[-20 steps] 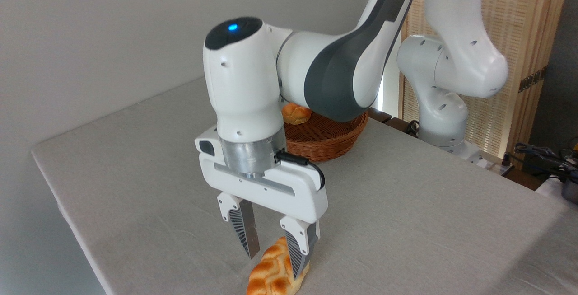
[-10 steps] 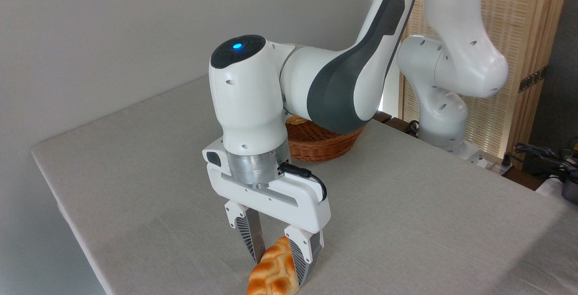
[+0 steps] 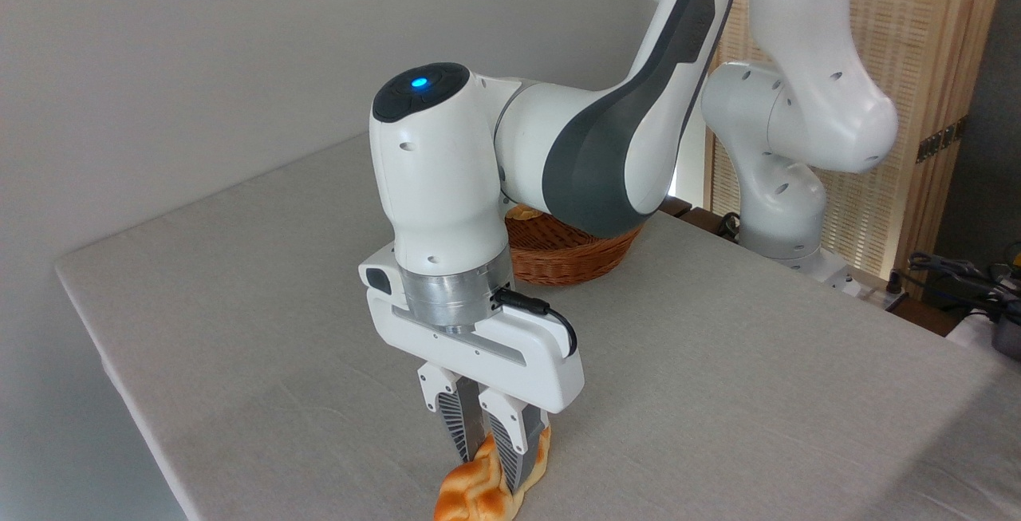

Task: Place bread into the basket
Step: 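Close the gripper on the braided bread loaf, then lift the braided loaf and carry it over the wicker basket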

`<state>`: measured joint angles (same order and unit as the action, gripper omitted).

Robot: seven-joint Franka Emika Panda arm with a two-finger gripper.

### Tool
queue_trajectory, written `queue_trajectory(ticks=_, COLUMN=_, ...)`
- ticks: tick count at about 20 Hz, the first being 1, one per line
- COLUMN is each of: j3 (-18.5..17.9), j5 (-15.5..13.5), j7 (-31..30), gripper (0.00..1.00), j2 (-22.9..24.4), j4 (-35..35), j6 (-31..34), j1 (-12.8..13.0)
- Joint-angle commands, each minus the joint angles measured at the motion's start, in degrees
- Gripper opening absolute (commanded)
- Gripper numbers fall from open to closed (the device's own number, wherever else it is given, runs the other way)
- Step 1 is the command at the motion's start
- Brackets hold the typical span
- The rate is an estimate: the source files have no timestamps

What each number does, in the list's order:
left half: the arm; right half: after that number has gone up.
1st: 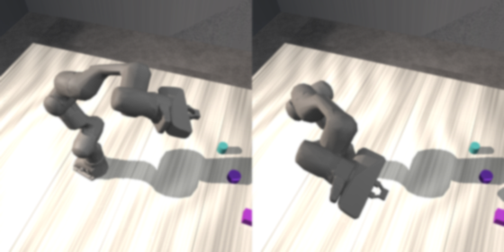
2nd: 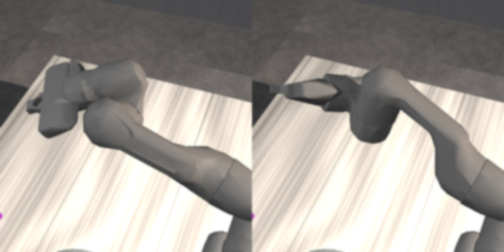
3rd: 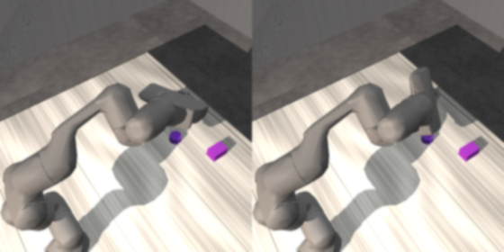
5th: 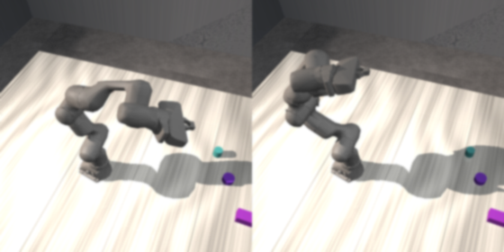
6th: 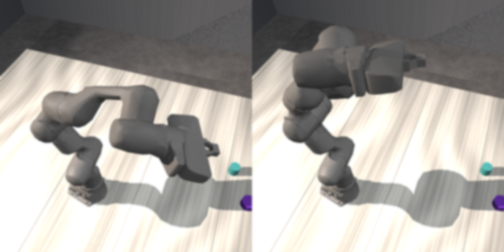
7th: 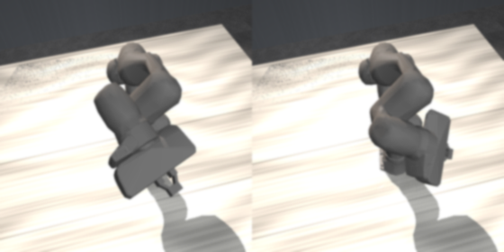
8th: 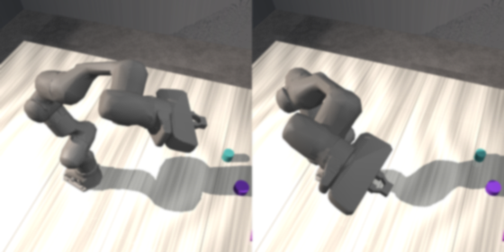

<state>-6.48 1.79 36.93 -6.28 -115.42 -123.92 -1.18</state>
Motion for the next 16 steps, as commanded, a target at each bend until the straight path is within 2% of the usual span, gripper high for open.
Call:
queue_trajectory(ticks=1, j3=-0.2, j5=0.67, j7=1.3, gripper=0.34, j2=0.39, j4=-0.42, j6=-0.18, j1=0.21)
queue_trajectory(ticks=5, j3=0.94, j5=0.67, j7=0.78, gripper=0.34, j2=1.09, j4=0.98, j6=0.26, j1=0.38)
queue_trajectory(ticks=8, j3=3.13, j5=0.76, j7=0.69, gripper=0.34, j2=1.18, j4=4.4, j6=5.86, j1=0.39)
queue_trajectory(ticks=11, j3=5.24, j5=0.85, j7=0.6, gripper=0.34, j2=1.18, j4=6.43, j6=8.6, j1=0.3)
queue_trajectory(ticks=14, j3=8.58, j5=0.32, j7=0.34, gripper=0.36, j2=3.37, j4=10.03, j6=16.84, j1=0.39)
queue_trajectory(ticks=16, j3=11.3, j5=-0.21, j7=0.51, gripper=0.36, j2=7.31, j4=10.39, j6=21.95, j1=0.39)
